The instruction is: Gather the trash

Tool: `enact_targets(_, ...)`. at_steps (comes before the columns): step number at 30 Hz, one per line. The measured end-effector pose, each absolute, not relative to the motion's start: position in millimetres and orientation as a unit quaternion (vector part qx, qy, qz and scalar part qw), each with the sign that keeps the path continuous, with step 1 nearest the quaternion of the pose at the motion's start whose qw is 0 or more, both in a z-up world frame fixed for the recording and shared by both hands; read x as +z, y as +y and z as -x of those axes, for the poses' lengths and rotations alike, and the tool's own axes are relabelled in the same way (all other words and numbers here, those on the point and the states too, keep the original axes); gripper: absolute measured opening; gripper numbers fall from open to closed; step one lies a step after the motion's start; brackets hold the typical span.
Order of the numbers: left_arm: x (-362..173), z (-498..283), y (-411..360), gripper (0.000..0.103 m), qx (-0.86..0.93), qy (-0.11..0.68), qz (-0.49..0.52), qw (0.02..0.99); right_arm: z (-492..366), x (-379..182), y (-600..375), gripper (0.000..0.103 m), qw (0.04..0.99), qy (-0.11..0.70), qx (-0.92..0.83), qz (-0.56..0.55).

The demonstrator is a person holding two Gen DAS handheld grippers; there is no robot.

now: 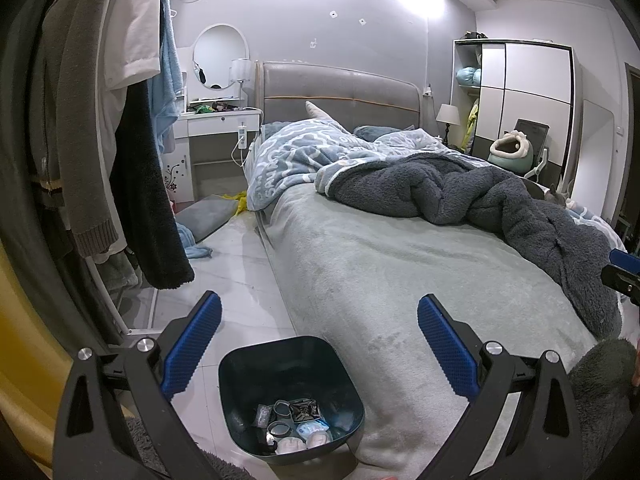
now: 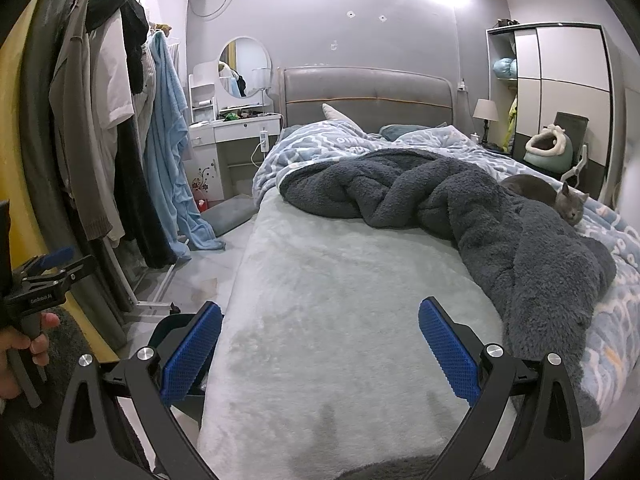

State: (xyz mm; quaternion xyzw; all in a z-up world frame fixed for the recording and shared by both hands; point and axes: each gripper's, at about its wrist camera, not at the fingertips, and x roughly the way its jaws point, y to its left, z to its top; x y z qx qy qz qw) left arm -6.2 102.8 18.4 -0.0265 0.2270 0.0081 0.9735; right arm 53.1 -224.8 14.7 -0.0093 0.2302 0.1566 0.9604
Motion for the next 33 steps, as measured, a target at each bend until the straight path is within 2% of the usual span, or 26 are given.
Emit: enact_targets(33,18.0,4.8,105.5,0.1,0.01,0.227,0.028,0.973,-54.2,15.4,-225.0,0.1,0.96,0.23,0.158,0.012)
